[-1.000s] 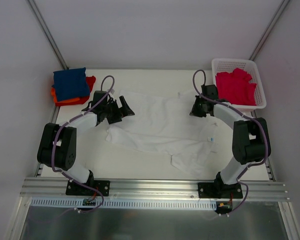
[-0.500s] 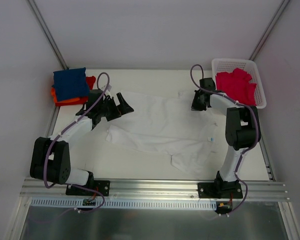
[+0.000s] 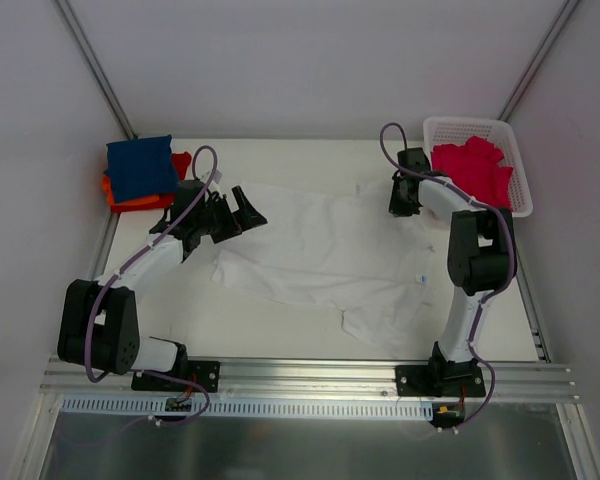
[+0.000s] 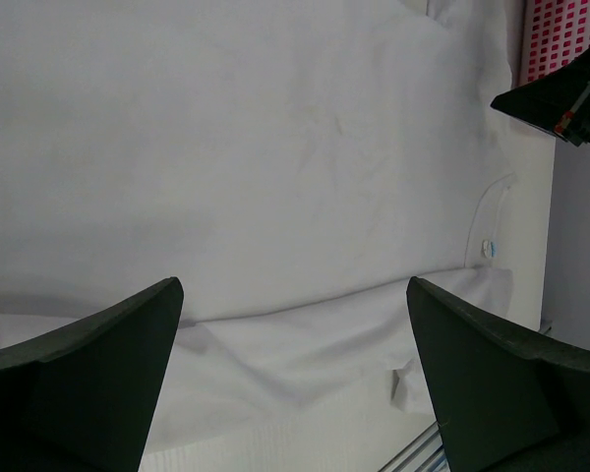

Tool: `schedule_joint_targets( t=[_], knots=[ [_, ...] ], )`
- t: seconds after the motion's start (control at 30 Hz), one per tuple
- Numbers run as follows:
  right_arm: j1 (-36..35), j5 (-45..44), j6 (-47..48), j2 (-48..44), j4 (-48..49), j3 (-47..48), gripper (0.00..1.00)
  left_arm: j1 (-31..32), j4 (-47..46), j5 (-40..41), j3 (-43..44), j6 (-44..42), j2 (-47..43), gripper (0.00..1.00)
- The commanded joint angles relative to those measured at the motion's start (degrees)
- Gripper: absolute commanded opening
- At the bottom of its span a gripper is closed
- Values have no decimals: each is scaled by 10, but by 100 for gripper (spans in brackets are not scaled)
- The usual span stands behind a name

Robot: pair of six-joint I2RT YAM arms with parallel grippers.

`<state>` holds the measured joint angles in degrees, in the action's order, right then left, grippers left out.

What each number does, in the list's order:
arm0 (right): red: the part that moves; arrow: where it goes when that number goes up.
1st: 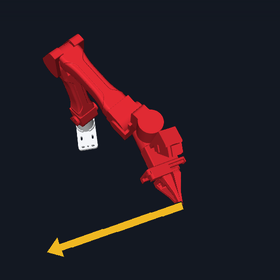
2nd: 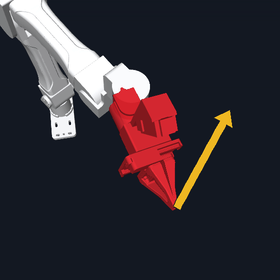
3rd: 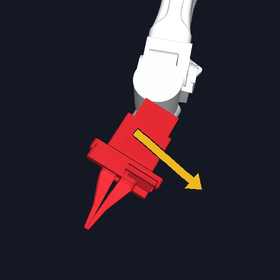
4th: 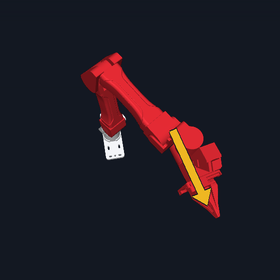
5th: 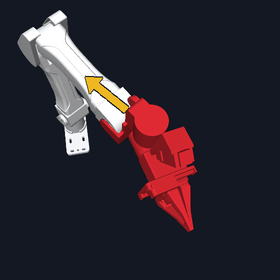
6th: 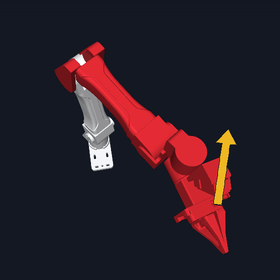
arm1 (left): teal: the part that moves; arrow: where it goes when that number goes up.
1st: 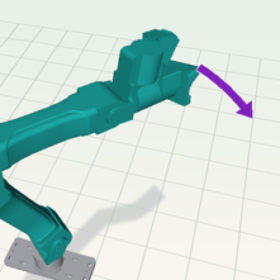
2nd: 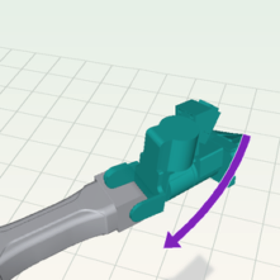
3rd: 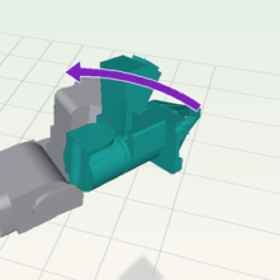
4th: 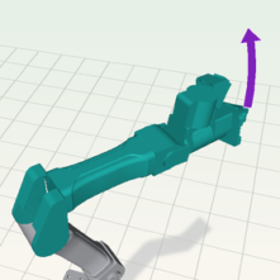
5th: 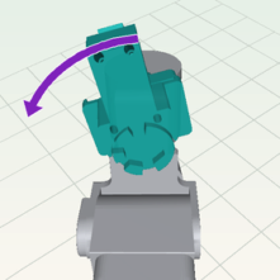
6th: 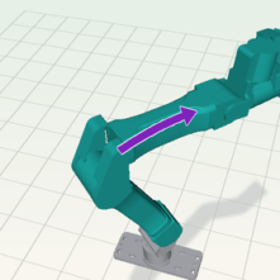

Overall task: Fold and stack the t-shirts
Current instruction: Flatten the tshirt out

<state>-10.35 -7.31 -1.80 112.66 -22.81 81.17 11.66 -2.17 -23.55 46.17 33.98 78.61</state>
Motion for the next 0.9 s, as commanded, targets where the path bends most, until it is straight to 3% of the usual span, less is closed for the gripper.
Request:
schedule_joint_targets(
  t=[0.0,0.2,0.87],
  knots=[
    [-5,-25,13,13,-39,48,0,5,4,-11,0,6,-23,99],
    [-8,-4,35,70,-114,128,0,4,7,-19,4,7,-21,99],
    [-6,36,32,141,-141,207,0,3,18,-20,19,1,-28,99]
  ],
)
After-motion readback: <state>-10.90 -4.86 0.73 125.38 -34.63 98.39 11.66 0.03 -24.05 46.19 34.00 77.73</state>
